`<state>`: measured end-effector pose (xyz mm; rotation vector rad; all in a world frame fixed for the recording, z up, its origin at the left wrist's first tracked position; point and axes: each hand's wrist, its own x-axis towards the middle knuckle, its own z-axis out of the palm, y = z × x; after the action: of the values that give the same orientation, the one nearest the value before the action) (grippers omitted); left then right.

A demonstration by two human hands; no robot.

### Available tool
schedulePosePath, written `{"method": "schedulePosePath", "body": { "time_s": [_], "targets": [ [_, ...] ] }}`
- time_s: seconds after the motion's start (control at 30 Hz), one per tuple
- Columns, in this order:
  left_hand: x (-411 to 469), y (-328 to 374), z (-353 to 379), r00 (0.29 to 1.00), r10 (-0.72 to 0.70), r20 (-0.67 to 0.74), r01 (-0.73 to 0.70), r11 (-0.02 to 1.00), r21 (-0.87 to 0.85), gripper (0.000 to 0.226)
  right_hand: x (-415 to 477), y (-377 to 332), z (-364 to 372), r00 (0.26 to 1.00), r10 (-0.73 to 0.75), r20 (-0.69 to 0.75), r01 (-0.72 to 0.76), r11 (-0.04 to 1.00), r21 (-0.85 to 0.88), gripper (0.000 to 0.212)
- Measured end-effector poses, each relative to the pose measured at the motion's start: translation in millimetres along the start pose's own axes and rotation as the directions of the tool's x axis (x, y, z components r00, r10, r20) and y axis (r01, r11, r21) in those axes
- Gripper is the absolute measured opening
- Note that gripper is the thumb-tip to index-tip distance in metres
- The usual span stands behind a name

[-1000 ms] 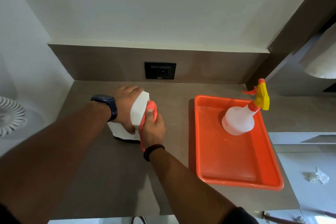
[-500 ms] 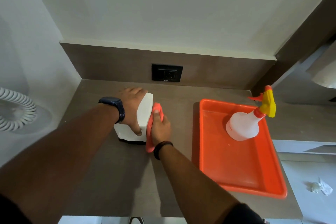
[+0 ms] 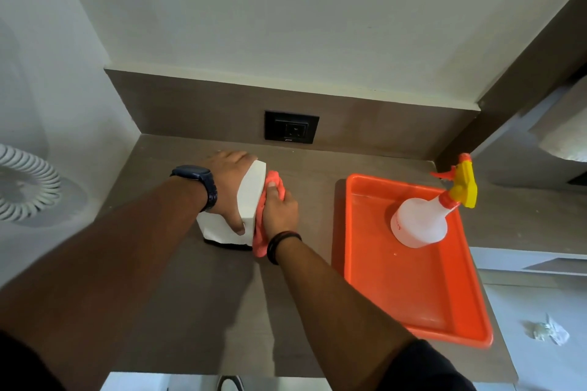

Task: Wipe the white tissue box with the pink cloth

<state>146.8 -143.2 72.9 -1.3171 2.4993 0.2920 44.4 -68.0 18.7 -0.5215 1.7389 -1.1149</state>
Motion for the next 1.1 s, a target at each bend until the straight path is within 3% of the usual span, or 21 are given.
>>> {"method": "schedulePosePath", "body": {
  "time_s": [0.27, 0.37, 0.43, 0.5, 0.57, 0.63, 0.73, 0.9, 1.1],
  "targets": [
    [-1.3, 4.3, 0.1, 1.000, -0.017, -0.010, 0.017, 1.000, -0.009, 0.132, -20.4, -2.4, -24.6, 0.999, 0.004, 0.054, -0.007, 0.998, 0.057, 0.028],
    [-3.9, 7.9, -2.7, 0.999, -0.039, -0.017, 0.039, 0.999, -0.010, 0.151, -21.2, -13.8, -52.0, 0.993, -0.075, 0.096, 0.062, 0.990, 0.125, 0.017],
    [-5.1, 19.3, -4.1, 0.998, -0.018, -0.061, 0.017, 1.000, -0.024, 0.161, -17.3, -24.0, -80.1, 0.987, -0.159, 0.013, 0.157, 0.983, 0.096, 0.027],
    [-3.6, 47.6, -2.4, 0.983, 0.030, -0.183, -0.051, 0.993, -0.108, 0.157, -11.3, -28.6, -114.9, 0.954, -0.286, -0.084, 0.283, 0.958, -0.049, 0.027],
    [-0.1, 87.2, 4.4, 0.970, 0.086, -0.229, -0.129, 0.975, -0.183, 0.151, -5.4, -20.8, -151.4, 0.902, -0.419, -0.103, 0.382, 0.888, -0.256, 0.021],
    [3.8, 127.1, 19.4, 0.969, 0.158, -0.191, -0.194, 0.963, -0.188, 0.148, -0.1, -4.2, -184.7, 0.840, -0.538, -0.063, 0.434, 0.738, -0.516, 0.029],
    [11.9, 169.9, 44.8, 0.964, 0.233, -0.126, -0.251, 0.955, -0.156, 0.147, 5.9, 27.2, -219.8, 0.828, -0.556, 0.077, 0.405, 0.496, -0.768, 0.028],
    [25.6, 190.3, 75.4, 0.957, 0.288, -0.027, -0.289, 0.954, -0.076, 0.152, 9.8, 61.0, -222.3, 0.883, -0.391, 0.260, 0.376, 0.257, -0.890, 0.034],
    [27.7, 187.2, 86.0, 0.955, 0.297, 0.012, -0.295, 0.952, -0.080, 0.154, 11.5, 77.6, -215.6, 0.908, -0.315, 0.276, 0.341, 0.175, -0.924, 0.044]
  ]
}}
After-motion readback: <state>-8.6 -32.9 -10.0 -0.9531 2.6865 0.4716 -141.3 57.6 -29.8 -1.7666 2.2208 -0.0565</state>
